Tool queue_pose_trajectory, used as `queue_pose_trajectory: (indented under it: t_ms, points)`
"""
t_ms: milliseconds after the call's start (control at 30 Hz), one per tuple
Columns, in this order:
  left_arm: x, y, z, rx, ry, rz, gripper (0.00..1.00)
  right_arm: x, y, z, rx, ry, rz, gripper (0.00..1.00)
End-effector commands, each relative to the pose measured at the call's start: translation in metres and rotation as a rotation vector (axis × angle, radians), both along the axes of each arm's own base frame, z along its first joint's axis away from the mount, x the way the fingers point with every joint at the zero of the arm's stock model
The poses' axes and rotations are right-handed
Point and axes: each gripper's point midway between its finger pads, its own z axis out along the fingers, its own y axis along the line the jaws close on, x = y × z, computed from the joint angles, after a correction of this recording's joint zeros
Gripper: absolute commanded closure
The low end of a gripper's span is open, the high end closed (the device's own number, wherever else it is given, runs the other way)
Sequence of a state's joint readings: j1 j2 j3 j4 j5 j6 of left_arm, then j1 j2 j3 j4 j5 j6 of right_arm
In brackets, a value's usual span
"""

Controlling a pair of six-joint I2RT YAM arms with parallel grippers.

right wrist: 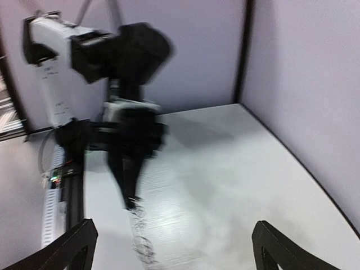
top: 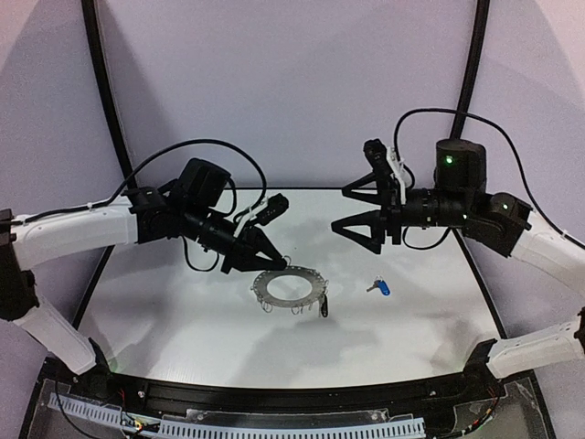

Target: Put the keys on the keyring

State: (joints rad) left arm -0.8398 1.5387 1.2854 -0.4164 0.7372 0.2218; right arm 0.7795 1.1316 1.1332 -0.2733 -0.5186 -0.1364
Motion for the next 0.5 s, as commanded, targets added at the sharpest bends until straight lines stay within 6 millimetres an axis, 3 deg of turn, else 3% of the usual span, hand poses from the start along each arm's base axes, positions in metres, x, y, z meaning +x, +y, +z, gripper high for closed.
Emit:
queue_pose_trajectory:
  t_ms: [0,167,200,233,267,400,467]
  points:
    - [-0.019,0.017,0.039,-0.154,-0.281,-0.105,0.99,0.041,-0.034,0.004,0.087,-0.017,-0.332,0.02]
    - [-0.018,0.022,0.042,-0.140,-0.303,-0.083,0.99,0.068,-0.083,-0.040,-0.013,0.147,-0.603,0.02]
    - [-0.016,0.024,0.037,-0.141,-0.343,-0.074,0.99,0.080,-0.105,-0.072,-0.106,0.259,-0.729,0.02]
    - [-0.015,0.025,0.039,-0.140,-0.352,-0.064,0.99,0.081,-0.113,-0.084,-0.149,0.294,-0.768,0.02]
    - [-0.013,0.028,0.042,-0.154,-0.385,-0.046,0.99,0.087,-0.134,-0.115,-0.226,0.423,-0.872,0.05]
    - [-0.021,0.033,0.040,-0.160,-0.414,-0.072,0.99,0.088,-0.152,-0.181,-0.337,0.654,-0.895,0.08]
    - [-0.021,0.035,0.039,-0.156,-0.410,-0.067,0.99,0.094,-0.159,-0.200,-0.332,0.736,-0.925,0.09]
